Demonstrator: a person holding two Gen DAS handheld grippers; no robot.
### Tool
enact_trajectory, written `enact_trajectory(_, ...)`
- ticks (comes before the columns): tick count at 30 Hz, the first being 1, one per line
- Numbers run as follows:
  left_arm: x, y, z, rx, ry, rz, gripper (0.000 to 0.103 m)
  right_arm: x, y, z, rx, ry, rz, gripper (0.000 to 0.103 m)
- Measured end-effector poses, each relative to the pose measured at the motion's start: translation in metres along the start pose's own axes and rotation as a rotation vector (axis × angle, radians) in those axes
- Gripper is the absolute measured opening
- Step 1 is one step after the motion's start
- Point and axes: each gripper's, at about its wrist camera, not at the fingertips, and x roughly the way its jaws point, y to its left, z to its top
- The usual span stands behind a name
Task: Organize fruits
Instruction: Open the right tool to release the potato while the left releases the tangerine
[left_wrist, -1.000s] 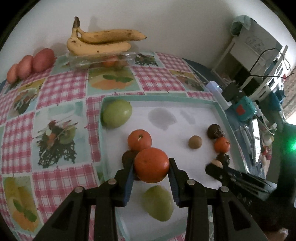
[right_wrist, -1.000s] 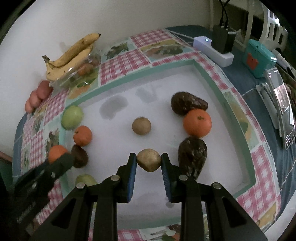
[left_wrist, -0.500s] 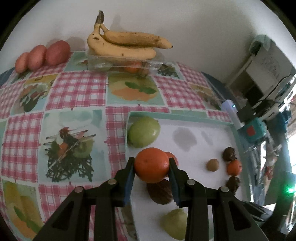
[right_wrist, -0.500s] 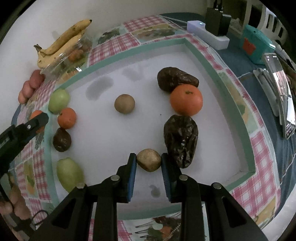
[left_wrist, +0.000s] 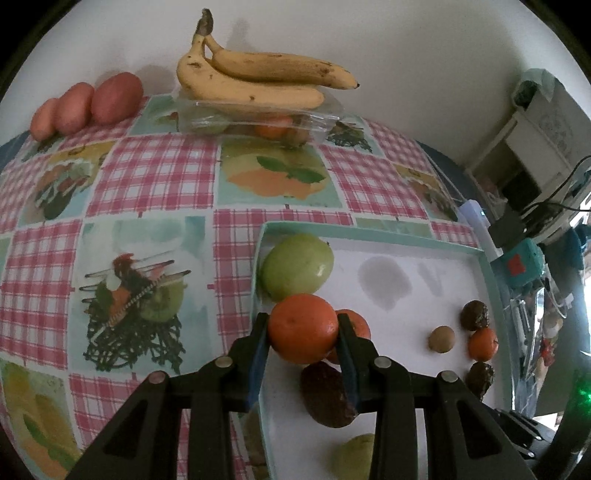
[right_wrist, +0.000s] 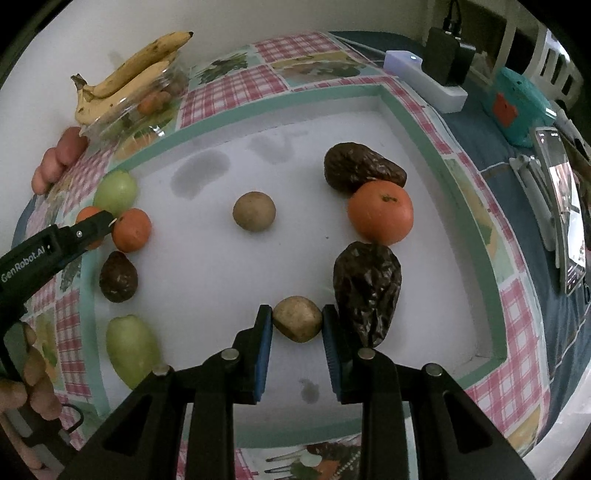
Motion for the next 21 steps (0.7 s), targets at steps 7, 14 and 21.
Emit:
enact_trajectory(7,-0.002,0.001,-0.001,-0.007,0.019,-0.018,0.039,0.001,-0.001,0.002,0.011,-0.004,0.005,0.028)
enact_trajectory(14,-0.007,0.003,-0.008,-0.023,0.031,-0.035,0.040,0.000,0.000,0.002,0.009,-0.009,-0.001,0.028)
enact_trajectory(21,-0.009,0.003,-0.011,-0.031,0.032,-0.038,0.040,0.000,0.001,0.001,0.005,-0.015,-0.010,0.028)
